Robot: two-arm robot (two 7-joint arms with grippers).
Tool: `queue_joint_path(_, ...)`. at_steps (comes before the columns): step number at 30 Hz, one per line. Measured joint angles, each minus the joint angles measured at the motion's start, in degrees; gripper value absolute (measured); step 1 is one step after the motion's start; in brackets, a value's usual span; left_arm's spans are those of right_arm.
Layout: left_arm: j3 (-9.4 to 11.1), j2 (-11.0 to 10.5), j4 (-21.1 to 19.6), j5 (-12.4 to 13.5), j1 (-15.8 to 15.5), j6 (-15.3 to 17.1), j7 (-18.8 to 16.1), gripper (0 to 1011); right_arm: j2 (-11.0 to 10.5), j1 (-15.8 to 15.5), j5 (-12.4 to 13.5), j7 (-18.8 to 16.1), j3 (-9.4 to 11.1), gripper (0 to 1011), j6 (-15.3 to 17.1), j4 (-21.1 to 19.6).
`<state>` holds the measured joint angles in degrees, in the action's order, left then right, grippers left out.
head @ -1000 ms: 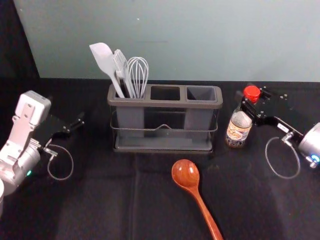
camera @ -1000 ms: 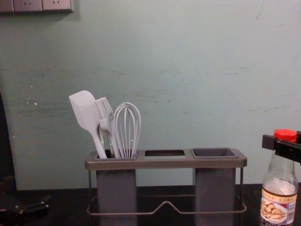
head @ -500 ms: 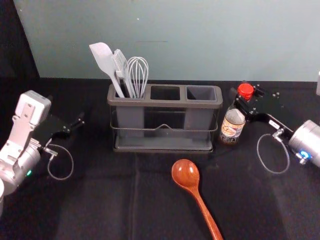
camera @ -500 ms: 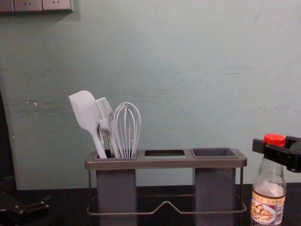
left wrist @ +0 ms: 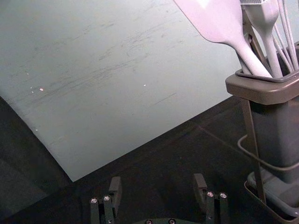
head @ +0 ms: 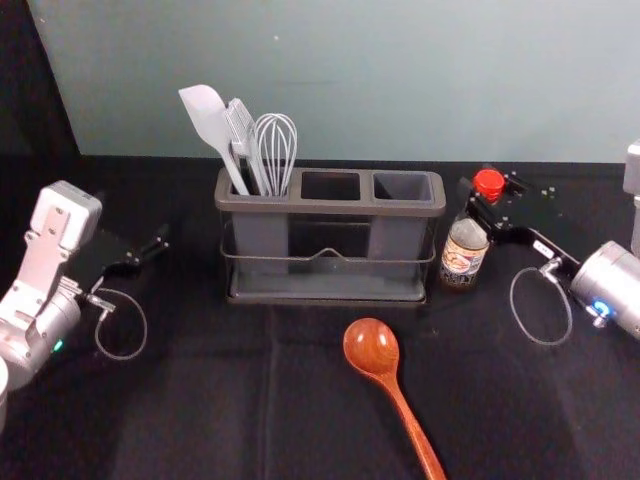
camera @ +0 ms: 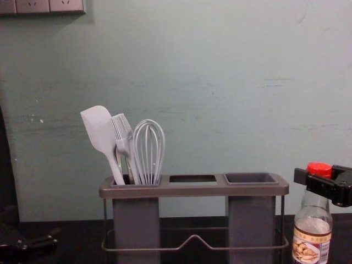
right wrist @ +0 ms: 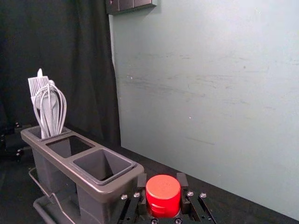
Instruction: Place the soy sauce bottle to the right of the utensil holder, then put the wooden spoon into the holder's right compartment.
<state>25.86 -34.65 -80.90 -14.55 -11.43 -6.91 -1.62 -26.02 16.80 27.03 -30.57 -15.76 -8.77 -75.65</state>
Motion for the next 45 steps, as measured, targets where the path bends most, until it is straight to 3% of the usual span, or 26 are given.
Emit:
queue_joint_path(14, 0.0, 0.0, 0.0, 0.0, 0.0, 0.0, 0.0, 1005, 0.76, 0.37, -0.58, -0.04, -0.23, 384, -0.02, 0.47)
queue_joint_path(19, 0.0, 0.0, 0.0, 0.0, 0.0, 0.0, 0.0, 1005, 0.92, 0.28, -0.52, 0.34, 0.13, 503, 0.33, 0.19)
queue_joint_path(22, 0.0, 0.0, 0.0, 0.0, 0.0, 0.0, 0.0, 1005, 0.8, -0.02, -0.41, 0.71, 0.62, 650, 0.43, -0.61)
queue_joint_path(25, 0.0, 0.0, 0.0, 0.0, -0.01, 0.0, 0.0, 1005, 0.51, -0.42, -0.17, 1.09, 1.17, 707, 0.47, -1.62)
queue_joint_path(32, 0.0, 0.0, 0.0, 0.0, 0.0, 0.0, 0.0, 1005, -1.06, -2.49, -0.07, 2.57, 2.69, 915, 1.67, -6.4)
queue_joint_path(35, 0.0, 0.0, 0.0, 0.0, 0.0, 0.0, 0.0, 1005, -2.1, -4.73, -0.07, 3.88, 3.68, 999, 2.95, -9.96)
queue_joint_path(45, 0.0, 0.0, 0.0, 0.0, 0.0, 0.0, 0.0, 1005, -4.95, -13.24, 0.96, 4.16, 5.97, 1003, 3.08, -20.24)
